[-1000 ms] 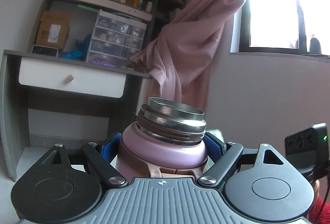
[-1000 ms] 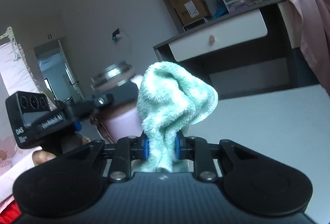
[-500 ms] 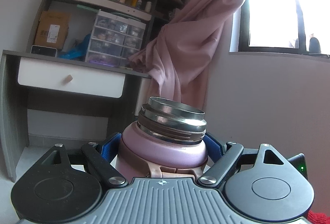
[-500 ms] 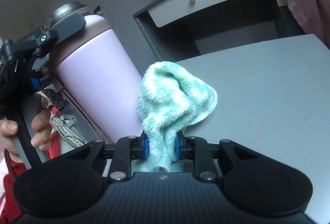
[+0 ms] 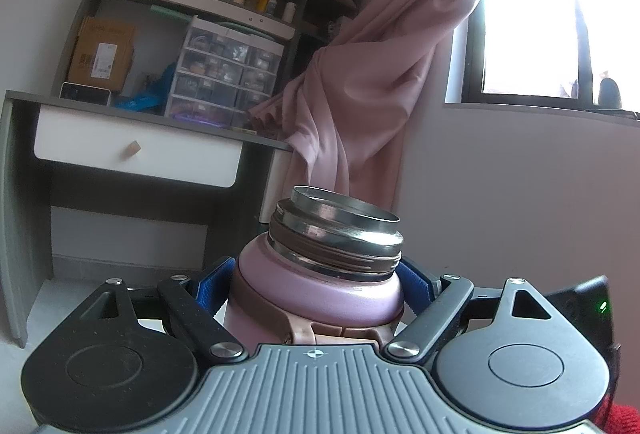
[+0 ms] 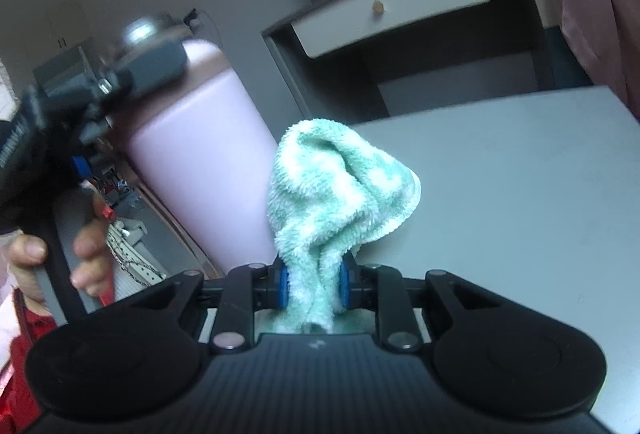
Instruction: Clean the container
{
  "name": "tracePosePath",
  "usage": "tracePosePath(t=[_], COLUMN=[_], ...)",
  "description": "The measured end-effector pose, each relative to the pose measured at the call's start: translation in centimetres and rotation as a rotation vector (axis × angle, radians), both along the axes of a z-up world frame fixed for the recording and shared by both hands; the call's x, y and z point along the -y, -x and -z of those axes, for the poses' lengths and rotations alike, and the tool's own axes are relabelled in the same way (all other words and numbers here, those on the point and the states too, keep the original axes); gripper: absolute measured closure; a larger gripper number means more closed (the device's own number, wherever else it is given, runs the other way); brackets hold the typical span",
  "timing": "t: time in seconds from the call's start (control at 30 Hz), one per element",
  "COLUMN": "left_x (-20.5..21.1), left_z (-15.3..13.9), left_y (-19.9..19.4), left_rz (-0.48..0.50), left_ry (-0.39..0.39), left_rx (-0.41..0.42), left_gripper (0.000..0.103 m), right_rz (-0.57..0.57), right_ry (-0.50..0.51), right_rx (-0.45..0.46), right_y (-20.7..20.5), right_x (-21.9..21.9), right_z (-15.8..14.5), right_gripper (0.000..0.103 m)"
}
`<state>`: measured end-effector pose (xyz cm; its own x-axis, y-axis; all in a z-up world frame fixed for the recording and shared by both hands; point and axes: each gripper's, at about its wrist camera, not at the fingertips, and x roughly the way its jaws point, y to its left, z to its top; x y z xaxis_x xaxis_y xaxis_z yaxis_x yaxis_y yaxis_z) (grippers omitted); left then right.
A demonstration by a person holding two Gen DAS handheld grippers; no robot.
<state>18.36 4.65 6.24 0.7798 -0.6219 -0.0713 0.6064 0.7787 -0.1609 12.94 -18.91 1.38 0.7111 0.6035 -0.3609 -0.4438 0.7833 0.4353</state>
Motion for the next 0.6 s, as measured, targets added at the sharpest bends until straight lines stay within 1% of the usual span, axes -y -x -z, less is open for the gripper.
tracePosePath(t=[0.2, 0.37, 0.5, 0.6], left_x=[0.1, 0.3, 0.2, 0.2], left_z=[0.1, 0.1, 0.2, 0.2], left_y=[0.0, 0.2, 0.3, 0.3], left_rz=[0.001, 0.001, 0.001, 0.001], left_ry=[0.003, 0.003, 0.006, 0.006], left_rx=[-0.002, -0.002, -0.003, -0.003], left_gripper=[0.016, 0.016, 0.016, 0.016], right_rz=[0.006, 0.008, 0.002, -0.010], right_ry=[-0.026, -0.050, -0.064, -0.084], right_rx=[0.096, 0.159, 0.182, 0.178], right_y=[1.0, 1.3, 1.2, 0.9], right_x=[0.9, 1.4, 1.5, 1.5], right_z=[-3.4, -5.5, -6.2, -6.1], right_gripper=[0.081, 0.081, 0.081, 0.081])
